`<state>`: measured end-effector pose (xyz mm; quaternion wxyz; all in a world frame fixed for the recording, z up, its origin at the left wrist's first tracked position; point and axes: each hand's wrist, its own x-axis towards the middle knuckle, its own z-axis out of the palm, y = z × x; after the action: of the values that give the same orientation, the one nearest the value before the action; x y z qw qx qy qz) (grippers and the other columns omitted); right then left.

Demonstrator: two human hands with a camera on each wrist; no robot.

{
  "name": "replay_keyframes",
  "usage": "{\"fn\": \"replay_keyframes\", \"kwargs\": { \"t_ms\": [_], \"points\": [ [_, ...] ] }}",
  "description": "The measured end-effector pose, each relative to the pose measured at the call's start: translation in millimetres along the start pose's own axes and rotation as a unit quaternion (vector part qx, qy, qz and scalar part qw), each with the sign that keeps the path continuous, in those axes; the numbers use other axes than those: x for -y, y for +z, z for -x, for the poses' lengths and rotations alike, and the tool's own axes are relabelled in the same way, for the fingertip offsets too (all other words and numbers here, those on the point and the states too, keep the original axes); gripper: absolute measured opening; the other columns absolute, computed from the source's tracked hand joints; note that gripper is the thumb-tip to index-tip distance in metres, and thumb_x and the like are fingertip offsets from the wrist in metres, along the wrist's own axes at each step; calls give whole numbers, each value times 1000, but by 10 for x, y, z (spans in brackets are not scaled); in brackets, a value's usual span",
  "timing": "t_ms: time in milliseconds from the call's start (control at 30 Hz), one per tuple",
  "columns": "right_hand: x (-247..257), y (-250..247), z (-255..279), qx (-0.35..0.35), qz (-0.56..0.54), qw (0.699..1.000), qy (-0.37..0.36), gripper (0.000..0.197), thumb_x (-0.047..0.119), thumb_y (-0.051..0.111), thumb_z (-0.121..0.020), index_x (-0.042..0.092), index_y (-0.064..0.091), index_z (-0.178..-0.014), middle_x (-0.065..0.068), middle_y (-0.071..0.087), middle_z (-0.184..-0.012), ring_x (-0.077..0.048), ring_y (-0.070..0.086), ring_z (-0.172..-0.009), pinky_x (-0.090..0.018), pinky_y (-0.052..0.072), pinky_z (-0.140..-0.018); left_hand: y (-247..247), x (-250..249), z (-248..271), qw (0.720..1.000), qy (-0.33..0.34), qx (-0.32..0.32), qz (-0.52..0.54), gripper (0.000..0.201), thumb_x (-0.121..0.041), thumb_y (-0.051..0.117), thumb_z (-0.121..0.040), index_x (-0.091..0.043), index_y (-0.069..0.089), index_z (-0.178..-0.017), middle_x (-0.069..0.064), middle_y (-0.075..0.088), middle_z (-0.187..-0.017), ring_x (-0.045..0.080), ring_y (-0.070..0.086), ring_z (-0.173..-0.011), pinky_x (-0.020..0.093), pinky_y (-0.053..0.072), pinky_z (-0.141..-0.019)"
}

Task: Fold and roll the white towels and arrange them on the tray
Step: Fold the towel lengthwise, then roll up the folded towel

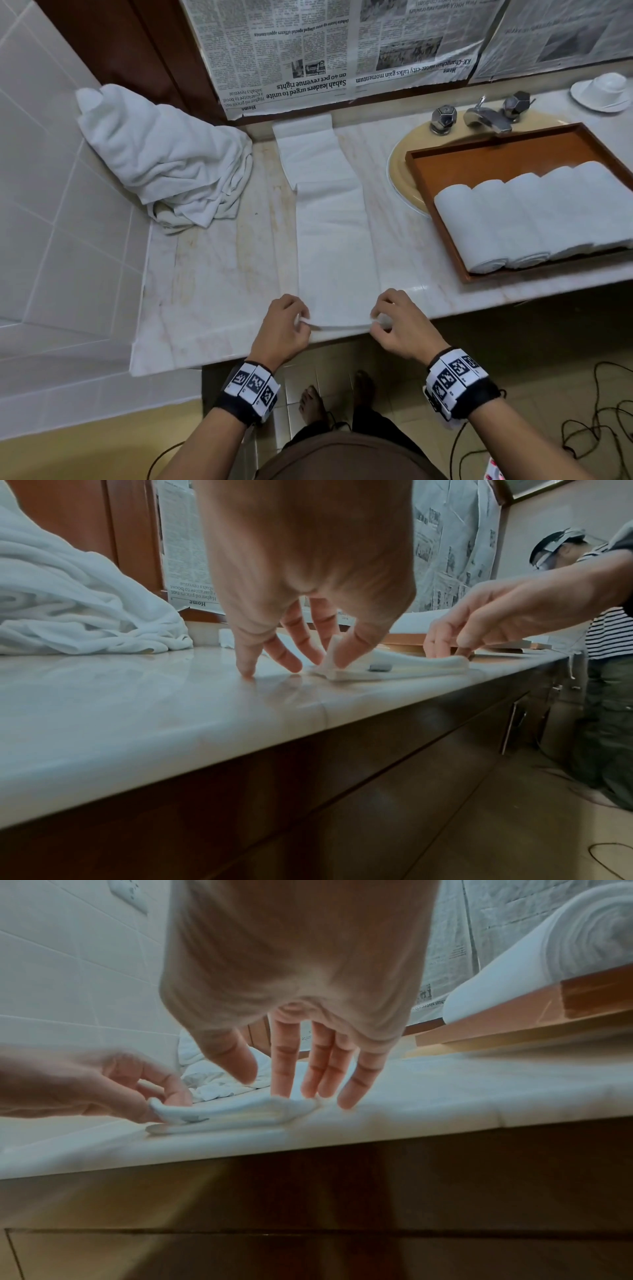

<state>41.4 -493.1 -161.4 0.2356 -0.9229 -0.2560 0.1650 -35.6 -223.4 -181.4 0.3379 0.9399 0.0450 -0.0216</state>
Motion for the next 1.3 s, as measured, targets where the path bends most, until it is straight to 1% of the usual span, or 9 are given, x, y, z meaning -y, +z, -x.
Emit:
{"fn": "replay_keyframes", "kwargs": {
  "t_ms": [200,267,367,567,800,933,1000,1100,1300],
  "points": [
    [119,146,-159,-137,-10,989,-60,31,28,43,-93,13,67,-107,1,60,-111,-15,52,-105,-40,50,-89,-81,-151,17,995,-39,-23,85,26,-15,50,-69,-21,60,-92,-10,54,-116,11,49,-113,24,39,-95],
    [210,243,-282,-124,1,990,-73,42,30,37,-97,12,60,-126,-3,57,-131,-19,49,-124,-45,44,-102,23,-225,-87,1000,7,-18,21,40,-25,48,-82,-20,61,-120,-2,47,-142,17,38,-134,37,32,-112],
    [313,440,-421,-40,66,996,-44,59,43,19,-103,16,28,-154,0,23,-162,-18,16,-150,-43,15,-122,179,-313,-240,991,-28,70,-111,53,-44,22,-105,-35,17,-158,-13,1,-166,17,-4,-153,52,2,-121],
    [75,445,-465,17,145,989,-21,62,51,9,-104,23,-6,-157,9,-15,-162,-9,-15,-150,-43,-9,-120,238,-199,-197,973,-113,83,-182,55,-52,6,-104,-43,-14,-155,-26,-24,-159,16,-23,-150,57,-13,-118],
    [-68,219,-788,27,156,987,4,70,56,-9,-92,25,-10,-156,13,-20,-160,-9,-16,-149,-44,-11,-121,265,-268,-376,973,-157,57,-162,59,-53,7,-103,-39,-19,-154,-25,-27,-159,21,-25,-150,60,-16,-117],
    [-40,60,-991,24,127,991,21,79,56,-10,-87,24,5,-158,12,-5,-164,-13,-5,-152,-45,-4,-121,212,-361,-582,970,-176,74,-147,62,-52,14,-104,-36,-12,-157,-22,-22,-161,24,-22,-151,63,-13,-117],
    [-18,7,-952,-37,85,996,0,68,51,12,-95,20,28,-154,3,22,-162,-19,21,-149,-45,16,-120,163,-386,-590,976,-170,56,-122,64,-51,26,-102,-31,6,-159,-17,-6,-165,26,-7,-153,60,-3,-118],
    [-63,13,-708,-114,28,988,-102,40,42,51,-92,19,60,-124,0,55,-130,-21,53,-115,-40,49,-92,73,-315,-487,994,-98,-3,-48,58,-54,45,-88,-29,49,-140,-8,37,-150,21,36,-136,44,33,-110],
    [-243,114,-428,-104,96,976,-166,28,27,50,-84,18,69,-103,1,64,-109,-17,60,-97,-28,53,-76,176,-127,-253,998,26,33,-53,42,-50,57,-81,-36,60,-120,-18,53,-121,11,53,-107,31,40,-86]
  ]
}}
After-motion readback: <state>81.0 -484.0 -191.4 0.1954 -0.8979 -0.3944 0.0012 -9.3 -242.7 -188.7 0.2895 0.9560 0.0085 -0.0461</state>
